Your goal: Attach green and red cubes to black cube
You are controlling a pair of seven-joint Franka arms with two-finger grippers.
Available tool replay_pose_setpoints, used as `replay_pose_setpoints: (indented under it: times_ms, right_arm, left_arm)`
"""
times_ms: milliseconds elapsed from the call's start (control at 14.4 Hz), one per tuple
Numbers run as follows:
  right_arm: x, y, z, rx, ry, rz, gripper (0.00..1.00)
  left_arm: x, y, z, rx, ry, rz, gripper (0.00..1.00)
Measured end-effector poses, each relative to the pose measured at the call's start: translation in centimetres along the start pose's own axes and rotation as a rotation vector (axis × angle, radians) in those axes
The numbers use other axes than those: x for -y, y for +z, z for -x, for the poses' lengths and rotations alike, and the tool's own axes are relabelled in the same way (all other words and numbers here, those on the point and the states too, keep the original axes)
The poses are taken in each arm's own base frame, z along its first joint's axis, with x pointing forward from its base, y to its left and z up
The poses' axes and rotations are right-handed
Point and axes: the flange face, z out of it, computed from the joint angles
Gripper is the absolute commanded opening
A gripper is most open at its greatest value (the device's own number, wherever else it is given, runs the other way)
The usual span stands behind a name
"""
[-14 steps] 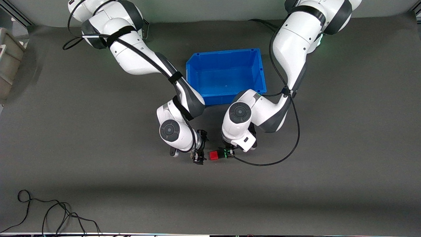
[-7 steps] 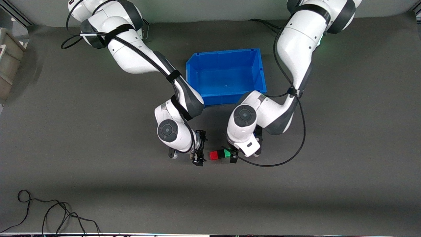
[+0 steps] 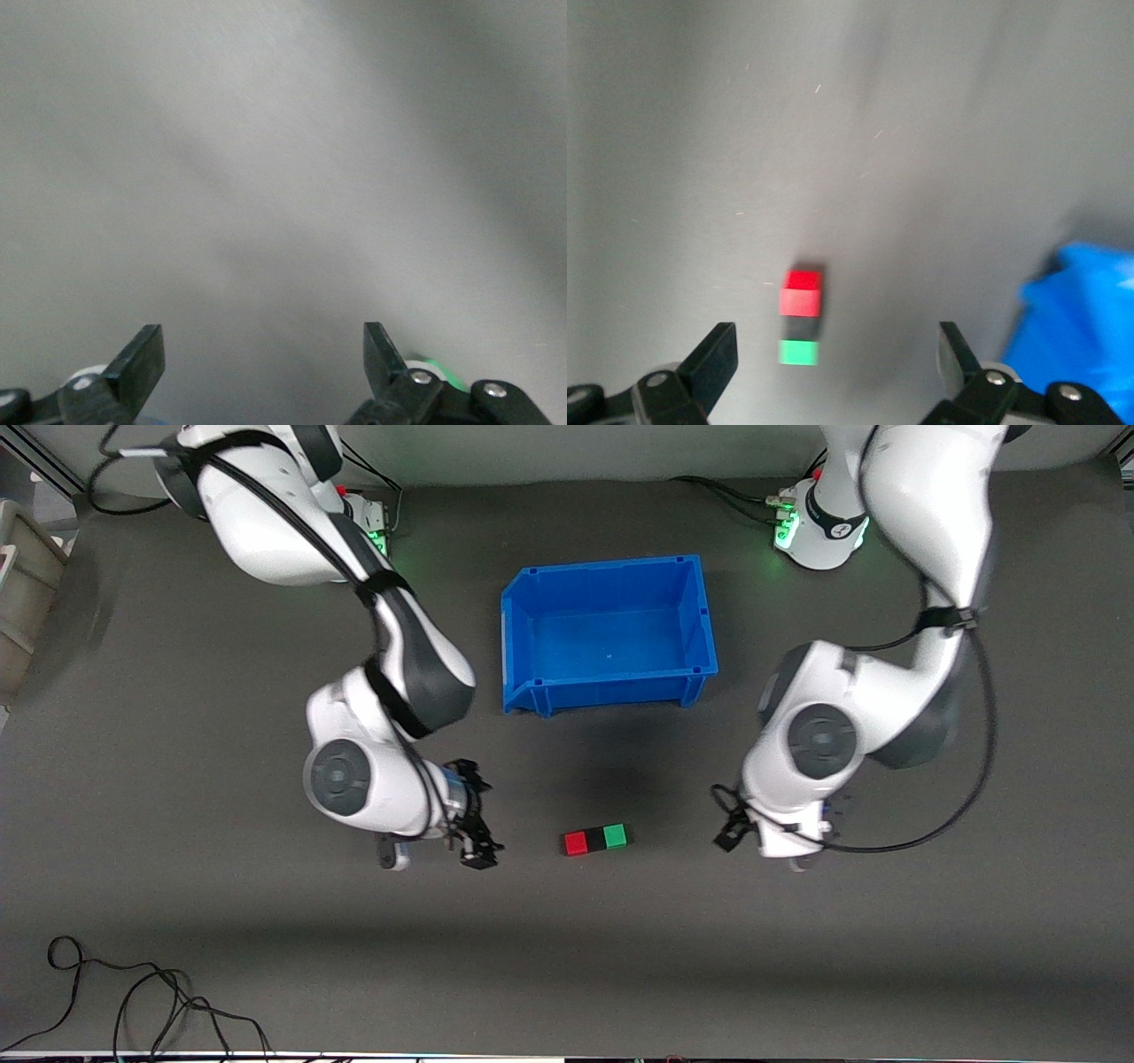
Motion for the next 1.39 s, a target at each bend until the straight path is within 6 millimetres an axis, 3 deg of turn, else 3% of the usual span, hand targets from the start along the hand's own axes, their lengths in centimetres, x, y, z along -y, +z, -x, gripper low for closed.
replay_pose_setpoints:
  times_ms: [208, 416, 623, 831, 1039, 1177, 1385]
  right_arm:
    - [-3.9, -7.7, -4.1, 0.016, -0.191, 0.09, 1.0]
    - [-8.9, -13.2, -7.0, -0.013, -0.397, 0.167, 1.0]
    - [-13.6, -17.1, -9.4, -0.013, -0.519, 0.209, 1.0]
    - [-17.9, -20.7, -13.0, 0.0, -0.633, 0.22, 1.0]
    - [-21.8, -22.9, -16.0, -0.012, -0.797, 0.229, 1.0]
    - [-23.5, -23.2, -17.8, -0.007, -0.876, 0.206, 1.0]
    - [-24.6, -22.6, -19.3, -0.064, -0.967, 0.181, 1.0]
  left_arm:
    - [7.6, -1.7, -6.4, 0.033, 0.208, -0.013, 1.0]
    - [13.7, -4.8, -9.9, 0.066, 0.378, -0.029, 1.0]
    - [16.9, -6.9, -8.7, 0.03, 0.448, -0.008, 1.0]
    - [20.4, -9.0, -7.3, 0.003, 0.539, 0.0, 1.0]
    - [23.9, -12.4, -6.9, -0.014, 0.618, 0.001, 1.0]
    - [26.2, -13.9, -8.0, -0.014, 0.674, 0.0, 1.0]
    - [26.4, -15.0, -9.6, -0.033, 0.702, 0.014, 1.0]
